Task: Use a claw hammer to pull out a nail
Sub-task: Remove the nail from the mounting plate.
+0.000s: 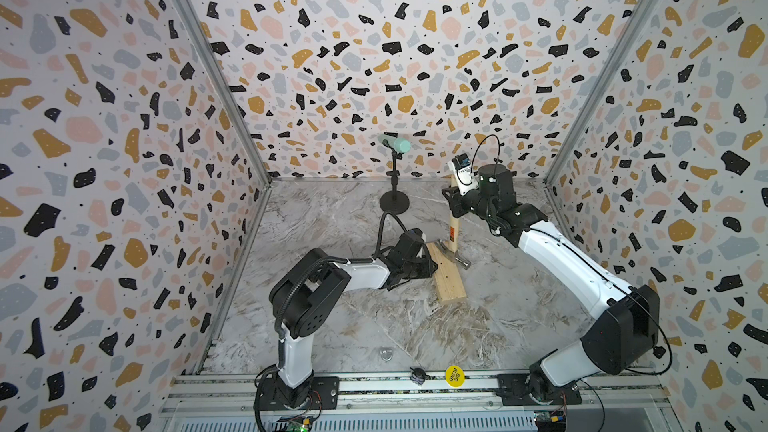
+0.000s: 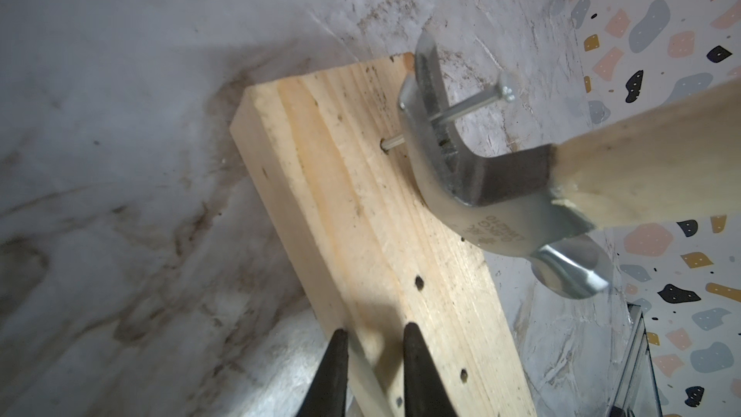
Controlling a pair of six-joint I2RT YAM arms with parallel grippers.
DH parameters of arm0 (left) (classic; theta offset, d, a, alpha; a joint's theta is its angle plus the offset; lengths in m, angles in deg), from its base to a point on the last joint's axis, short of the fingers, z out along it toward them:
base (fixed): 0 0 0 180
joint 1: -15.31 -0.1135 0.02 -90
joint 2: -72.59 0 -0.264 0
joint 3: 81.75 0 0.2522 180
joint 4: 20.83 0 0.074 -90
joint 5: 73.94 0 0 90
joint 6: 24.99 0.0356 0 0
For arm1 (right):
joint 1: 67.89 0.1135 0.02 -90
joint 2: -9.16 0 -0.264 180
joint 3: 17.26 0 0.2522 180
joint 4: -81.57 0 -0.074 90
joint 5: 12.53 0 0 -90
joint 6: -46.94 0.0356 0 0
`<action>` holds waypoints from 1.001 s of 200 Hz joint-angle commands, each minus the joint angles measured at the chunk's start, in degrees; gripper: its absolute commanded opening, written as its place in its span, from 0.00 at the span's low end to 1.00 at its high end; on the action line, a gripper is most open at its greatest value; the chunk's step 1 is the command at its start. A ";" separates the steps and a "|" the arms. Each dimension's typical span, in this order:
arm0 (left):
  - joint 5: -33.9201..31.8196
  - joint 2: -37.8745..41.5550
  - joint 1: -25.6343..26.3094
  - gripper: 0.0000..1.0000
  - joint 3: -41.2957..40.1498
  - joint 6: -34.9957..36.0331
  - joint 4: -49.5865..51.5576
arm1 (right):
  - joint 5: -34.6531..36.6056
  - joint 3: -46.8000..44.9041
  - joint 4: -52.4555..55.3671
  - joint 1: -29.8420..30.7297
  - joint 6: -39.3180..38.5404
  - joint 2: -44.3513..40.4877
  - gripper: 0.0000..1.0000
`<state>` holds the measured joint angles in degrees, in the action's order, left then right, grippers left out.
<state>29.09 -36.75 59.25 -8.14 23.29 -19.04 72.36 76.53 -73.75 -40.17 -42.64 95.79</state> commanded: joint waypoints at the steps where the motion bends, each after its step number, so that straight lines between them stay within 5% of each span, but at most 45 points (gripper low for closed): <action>1: -0.60 -1.32 0.35 0.20 -1.31 -0.13 1.95 | 0.03 1.88 -7.49 -0.74 -0.10 -1.99 0.00; 200: -0.12 -2.09 0.43 0.20 -1.58 -0.57 1.59 | -5.50 -27.44 -30.78 -3.81 -0.67 -19.39 0.00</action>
<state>29.12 -36.84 59.30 -8.14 22.60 -19.19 67.84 50.58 -98.66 -43.10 -41.61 79.10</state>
